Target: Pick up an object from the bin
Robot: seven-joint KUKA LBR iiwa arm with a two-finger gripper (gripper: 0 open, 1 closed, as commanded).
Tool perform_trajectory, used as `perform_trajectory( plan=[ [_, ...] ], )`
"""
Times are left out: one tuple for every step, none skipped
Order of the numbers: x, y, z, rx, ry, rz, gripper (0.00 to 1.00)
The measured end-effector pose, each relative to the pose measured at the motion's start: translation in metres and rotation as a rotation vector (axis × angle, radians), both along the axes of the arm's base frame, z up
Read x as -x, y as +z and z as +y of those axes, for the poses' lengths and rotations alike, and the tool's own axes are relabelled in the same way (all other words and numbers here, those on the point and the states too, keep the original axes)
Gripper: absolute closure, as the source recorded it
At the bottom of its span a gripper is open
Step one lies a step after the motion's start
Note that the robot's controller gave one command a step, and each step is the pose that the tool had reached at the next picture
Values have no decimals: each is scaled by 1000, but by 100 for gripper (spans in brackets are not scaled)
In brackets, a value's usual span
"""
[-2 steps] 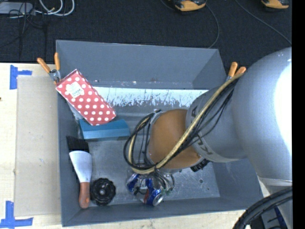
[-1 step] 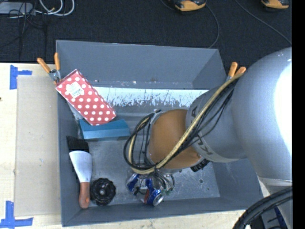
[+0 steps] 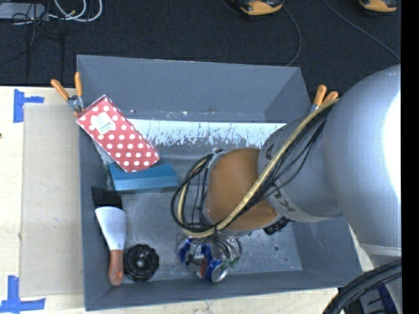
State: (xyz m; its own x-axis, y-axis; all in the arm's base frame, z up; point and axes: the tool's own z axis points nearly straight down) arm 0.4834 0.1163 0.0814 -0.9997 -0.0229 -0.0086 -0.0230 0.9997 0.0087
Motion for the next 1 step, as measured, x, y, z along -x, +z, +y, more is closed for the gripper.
perform_trajectory(
  plan=[
    [2,15,-2,4,0,7,100]
  ],
)
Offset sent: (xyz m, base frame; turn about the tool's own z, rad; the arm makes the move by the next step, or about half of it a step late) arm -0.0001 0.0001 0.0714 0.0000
